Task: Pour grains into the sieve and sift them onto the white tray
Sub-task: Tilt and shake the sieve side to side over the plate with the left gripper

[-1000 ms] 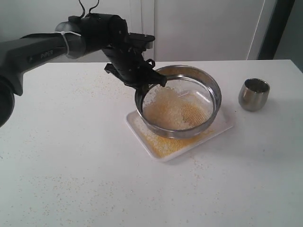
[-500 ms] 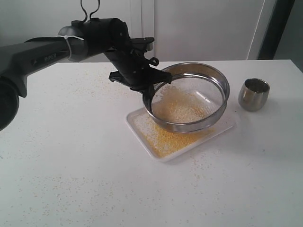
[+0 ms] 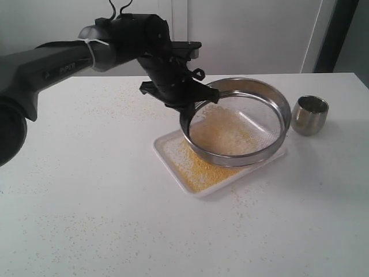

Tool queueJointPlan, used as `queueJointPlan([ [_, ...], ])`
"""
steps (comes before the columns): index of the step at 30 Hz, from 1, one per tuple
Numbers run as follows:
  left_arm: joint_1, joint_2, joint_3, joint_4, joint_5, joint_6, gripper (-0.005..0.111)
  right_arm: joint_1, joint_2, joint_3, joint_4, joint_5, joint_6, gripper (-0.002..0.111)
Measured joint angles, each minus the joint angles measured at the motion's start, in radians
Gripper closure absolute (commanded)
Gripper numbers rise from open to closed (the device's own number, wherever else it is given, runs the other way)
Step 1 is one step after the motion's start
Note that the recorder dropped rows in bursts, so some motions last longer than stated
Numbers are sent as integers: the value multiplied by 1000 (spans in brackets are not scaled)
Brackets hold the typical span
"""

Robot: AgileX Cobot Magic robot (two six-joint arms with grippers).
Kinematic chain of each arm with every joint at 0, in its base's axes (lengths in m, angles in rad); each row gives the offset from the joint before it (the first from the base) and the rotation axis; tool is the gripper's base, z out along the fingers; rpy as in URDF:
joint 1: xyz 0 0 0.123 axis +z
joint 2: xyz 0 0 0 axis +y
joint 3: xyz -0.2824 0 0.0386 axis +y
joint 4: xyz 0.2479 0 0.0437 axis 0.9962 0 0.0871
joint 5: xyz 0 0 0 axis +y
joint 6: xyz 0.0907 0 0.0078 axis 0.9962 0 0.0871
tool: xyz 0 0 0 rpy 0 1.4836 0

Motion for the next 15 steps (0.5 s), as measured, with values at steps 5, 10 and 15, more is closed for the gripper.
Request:
queueJointPlan([
  [5,32,-6,-1,68,88,20,107,0,0,0,0,0,0,108],
  [10,32,4,-3,48,41,24,107,0,0,0,0,0,0,108],
  [15,48,17,-5,-76,75,191,107,0,0,0,0,0,1,108],
])
